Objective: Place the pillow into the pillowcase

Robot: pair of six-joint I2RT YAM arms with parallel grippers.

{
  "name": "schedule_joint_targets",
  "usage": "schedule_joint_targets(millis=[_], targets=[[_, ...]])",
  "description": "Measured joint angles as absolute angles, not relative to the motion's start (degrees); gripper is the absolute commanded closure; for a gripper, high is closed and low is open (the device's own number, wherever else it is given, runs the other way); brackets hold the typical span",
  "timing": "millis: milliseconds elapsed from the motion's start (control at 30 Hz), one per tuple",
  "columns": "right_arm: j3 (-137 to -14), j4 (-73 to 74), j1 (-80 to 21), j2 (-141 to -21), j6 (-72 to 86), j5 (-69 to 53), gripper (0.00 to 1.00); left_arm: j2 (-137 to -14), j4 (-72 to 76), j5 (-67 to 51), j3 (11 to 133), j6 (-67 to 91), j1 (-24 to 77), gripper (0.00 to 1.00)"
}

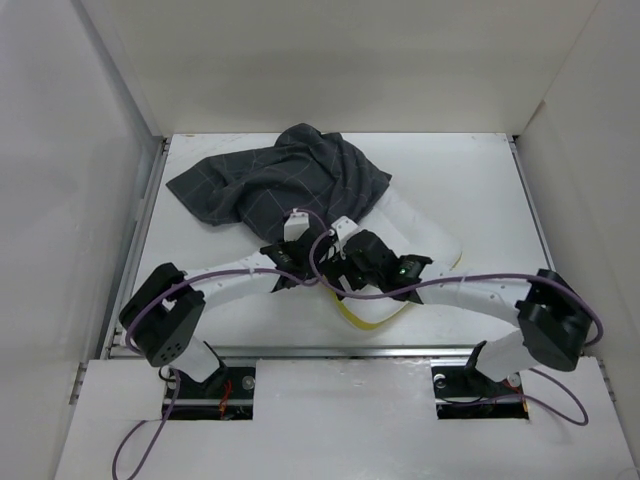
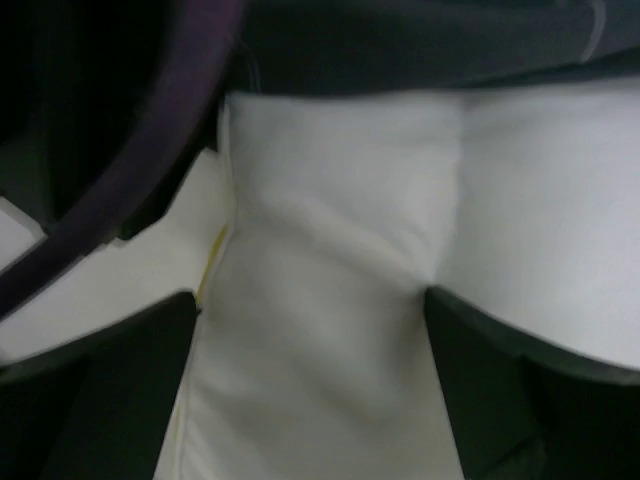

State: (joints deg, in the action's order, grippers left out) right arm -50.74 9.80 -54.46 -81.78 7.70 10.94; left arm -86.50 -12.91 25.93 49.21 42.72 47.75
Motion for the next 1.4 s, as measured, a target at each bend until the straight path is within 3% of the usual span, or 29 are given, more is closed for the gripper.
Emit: schedule_joint_targets(millis=[100, 133, 167, 200, 233, 267, 467, 667, 1033, 1067, 1100, 1133, 1200, 1233, 1300, 1367, 1400], targets=[[-51.46, 7.73, -54.28, -87.05, 8.88, 12.56, 0.13, -87.22, -12.71, 25.08, 48.75, 42.85, 47.48, 0.74], [-51.96, 7.51, -54.3, -88.73, 9.41, 13.56, 0.41, -87.55, -12.62, 24.91, 48.6, 42.89, 47.42, 0.82], [-52.4, 7.42, -54.41, -90.04, 9.63, 15.16, 0.59, -87.79, -12.43, 24.69, 48.49, 42.89, 47.37, 0.87], [-52.71, 7.2, -54.48, -91.02, 10.52, 17.3, 0.71, -88.03, -12.08, 24.43, 48.49, 42.92, 47.37, 0.97], [-52.77, 6.85, -54.54, -91.29, 11.64, 19.05, 1.0, -88.14, -11.75, 24.08, 48.49, 42.87, 47.4, 1.0], [-52.77, 6.63, -54.54, -91.07, 12.53, 20.43, 1.0, -88.16, -11.38, 23.75, 48.49, 42.63, 47.42, 1.0], [-48.49, 0.95, -54.52, -81.56, 15.46, 23.53, 1.0, -86.08, -10.0, 22.57, 48.58, 40.64, 50.43, 1.0], [-48.31, -9.17, -54.57, -74.7, 14.2, 25.69, 1.0, -71.09, -11.9, 20.95, 51.4, 35.77, 59.2, 1.0], [-56.23, -22.59, -56.14, -87.31, 16.6, 31.48, 1.0, -56.07, -20.58, 16.29, 52.45, 31.29, 61.12, 1.0], [-56.23, -23.09, -56.14, -88.51, 17.8, 31.44, 1.0, -55.68, -21.28, 15.62, 52.07, 31.46, 61.25, 0.97], [-56.23, -23.49, -56.18, -89.52, 18.94, 30.92, 1.0, -55.4, -22.2, 15.09, 51.75, 31.77, 61.43, 0.82], [-56.23, -23.97, -56.25, -90.26, 19.77, 30.17, 1.0, -55.2, -23.03, 14.02, 51.55, 32.36, 61.71, 0.51], [-56.23, -24.32, -56.23, -91.24, 20.99, 28.12, 0.78, -54.52, -23.35, 10.96, 51.44, 33.76, 63.33, 0.17], [-56.14, -24.47, -56.21, -91.64, 21.32, 27.0, 0.62, -54.04, -23.38, 10.04, 51.44, 34.5, 64.25, 0.0], [-55.24, -25.02, -55.9, -91.68, 22.31, 25.21, 0.11, -52.99, -23.53, 9.23, 51.44, 35.9, 64.93, 0.0], [-54.83, -24.93, -55.59, -91.18, 22.52, 24.73, 0.01, -51.83, -24.21, 9.61, 51.46, 37.17, 64.9, 0.0], [-54.81, -24.8, -55.46, -90.76, 22.39, 24.86, 0.01, -51.2, -24.86, 10.63, 51.46, 37.87, 64.88, 0.0]])
